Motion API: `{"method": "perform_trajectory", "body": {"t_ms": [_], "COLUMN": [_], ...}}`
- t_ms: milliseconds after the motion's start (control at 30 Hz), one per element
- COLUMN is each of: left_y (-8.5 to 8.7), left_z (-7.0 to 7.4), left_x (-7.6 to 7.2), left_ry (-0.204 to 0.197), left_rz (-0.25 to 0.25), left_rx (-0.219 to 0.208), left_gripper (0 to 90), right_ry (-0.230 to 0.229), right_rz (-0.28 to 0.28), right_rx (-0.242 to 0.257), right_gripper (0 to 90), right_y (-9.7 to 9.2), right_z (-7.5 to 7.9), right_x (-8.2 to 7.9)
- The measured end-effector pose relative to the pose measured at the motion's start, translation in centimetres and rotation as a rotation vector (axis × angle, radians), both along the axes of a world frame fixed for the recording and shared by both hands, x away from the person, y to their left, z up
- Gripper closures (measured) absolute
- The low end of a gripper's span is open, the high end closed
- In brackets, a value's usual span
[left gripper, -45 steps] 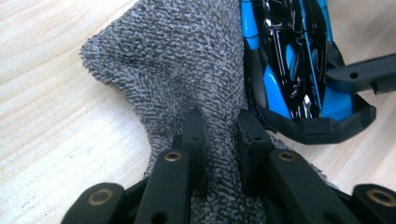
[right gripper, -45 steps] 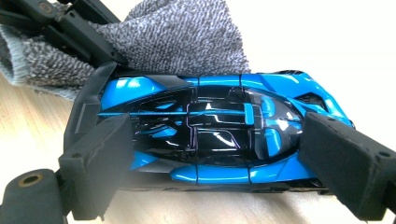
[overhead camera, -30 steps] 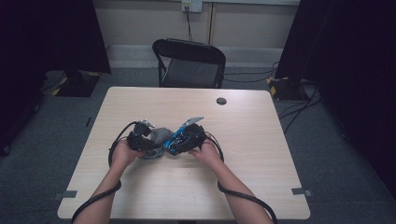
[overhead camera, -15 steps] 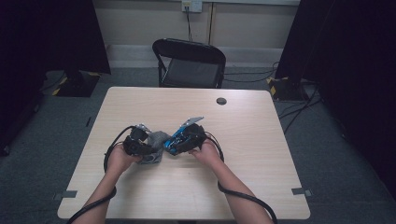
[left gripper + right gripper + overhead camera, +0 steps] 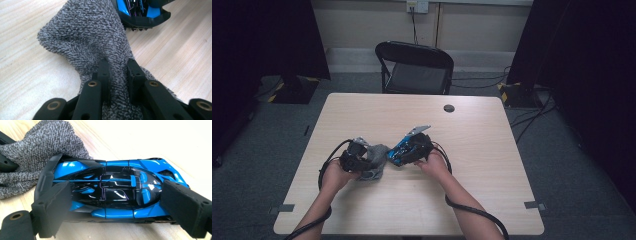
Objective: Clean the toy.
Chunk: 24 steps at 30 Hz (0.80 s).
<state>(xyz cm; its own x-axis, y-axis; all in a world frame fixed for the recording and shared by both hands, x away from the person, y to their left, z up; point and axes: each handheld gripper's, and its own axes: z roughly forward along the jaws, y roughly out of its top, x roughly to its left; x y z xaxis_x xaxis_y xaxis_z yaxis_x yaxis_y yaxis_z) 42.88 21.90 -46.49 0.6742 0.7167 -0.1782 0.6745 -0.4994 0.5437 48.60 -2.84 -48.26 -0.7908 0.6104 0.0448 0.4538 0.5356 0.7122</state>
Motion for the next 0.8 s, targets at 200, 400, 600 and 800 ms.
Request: {"method": "perform_trajectory", "body": {"t_ms": [200,400,600,800], "left_y": [0.2,0.6,0.9,1.1], "left_z": [0.1,0.0,0.2,0.1], "left_x": [-0.6,-1.1,-1.6,-2.1], "left_ry": [-0.004,-0.002,0.003,0.006], "left_rz": [-0.009,-0.005,-0.017,-0.016], "left_rx": [0.01,0.005,0.016,0.009], "left_gripper": [76.3,76.2,76.1,76.0], "right_ry": [0.001,-0.001,-0.002,-0.003], "right_rz": [0.002,0.002,0.002,0.001], "right_rx": [-0.001,0.002,0.001,0.002], "right_gripper": [9.8,9.8,9.9,9.8], "right_y": [0.0,0.0,0.0,0.0], "right_z": [0.0,0.0,0.0,0.0], "right_x": [0.0,0.0,0.0,0.0]}}
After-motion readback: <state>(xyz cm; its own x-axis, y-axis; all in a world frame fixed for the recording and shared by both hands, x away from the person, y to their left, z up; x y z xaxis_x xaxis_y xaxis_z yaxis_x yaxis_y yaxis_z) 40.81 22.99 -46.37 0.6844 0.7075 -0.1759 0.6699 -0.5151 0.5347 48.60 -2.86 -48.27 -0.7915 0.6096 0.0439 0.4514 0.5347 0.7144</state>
